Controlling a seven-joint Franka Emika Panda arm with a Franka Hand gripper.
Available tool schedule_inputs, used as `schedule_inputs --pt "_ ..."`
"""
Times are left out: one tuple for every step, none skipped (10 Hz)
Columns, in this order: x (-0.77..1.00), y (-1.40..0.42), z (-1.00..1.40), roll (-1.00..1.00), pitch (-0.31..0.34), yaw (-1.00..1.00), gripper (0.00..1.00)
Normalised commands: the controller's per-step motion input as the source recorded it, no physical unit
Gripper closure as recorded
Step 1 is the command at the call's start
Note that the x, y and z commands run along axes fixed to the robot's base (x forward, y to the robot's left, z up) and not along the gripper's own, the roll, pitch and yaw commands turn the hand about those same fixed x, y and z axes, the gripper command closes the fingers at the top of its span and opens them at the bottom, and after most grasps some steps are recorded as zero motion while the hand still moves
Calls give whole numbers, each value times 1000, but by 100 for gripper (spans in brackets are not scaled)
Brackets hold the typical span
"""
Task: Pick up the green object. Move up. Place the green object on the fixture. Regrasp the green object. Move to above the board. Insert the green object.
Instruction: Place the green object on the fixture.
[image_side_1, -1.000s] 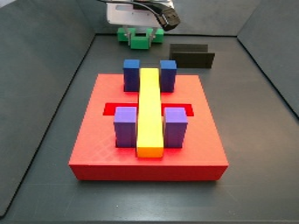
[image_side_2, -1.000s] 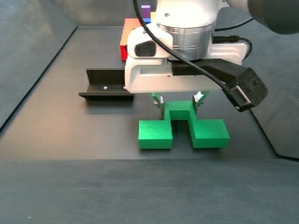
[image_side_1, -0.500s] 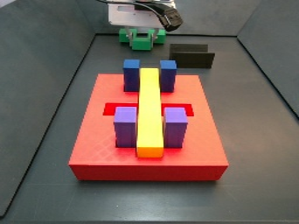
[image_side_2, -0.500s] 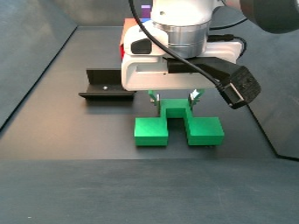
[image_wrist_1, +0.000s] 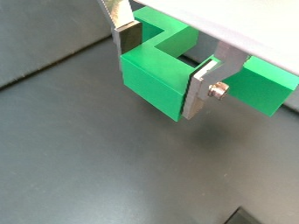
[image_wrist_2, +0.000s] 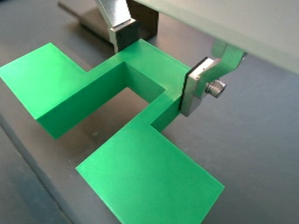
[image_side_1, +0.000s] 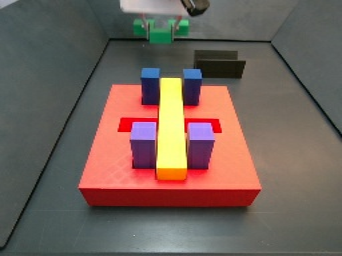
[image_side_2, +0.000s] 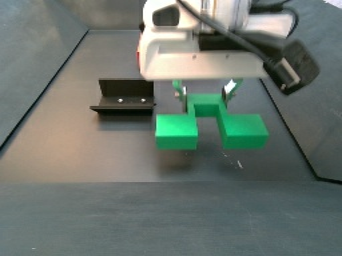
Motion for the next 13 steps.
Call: schedule_inputs --pt "0 0 -203 -23 103 0 100" --pt "0 0 -237 -3 97 0 100" --pt "3 0 -223 -11 103 0 100" --pt "26 0 -146 -3 103 0 100" --pt "340 0 46 -206 66 49 100" --pt "734 -223 209 -263 0 131 100" --pt "697 -463 117 0 0 183 100" --pt "763 -400 86 0 0 237 100" --pt "794 -411 111 0 0 220 100" --pt "806 -403 103 0 0 191 100" --pt "800 -451 220 -154 46 137 100" --pt "817 -374 300 -420 174 94 100" --pt "871 -300 286 -546 314 34 100"
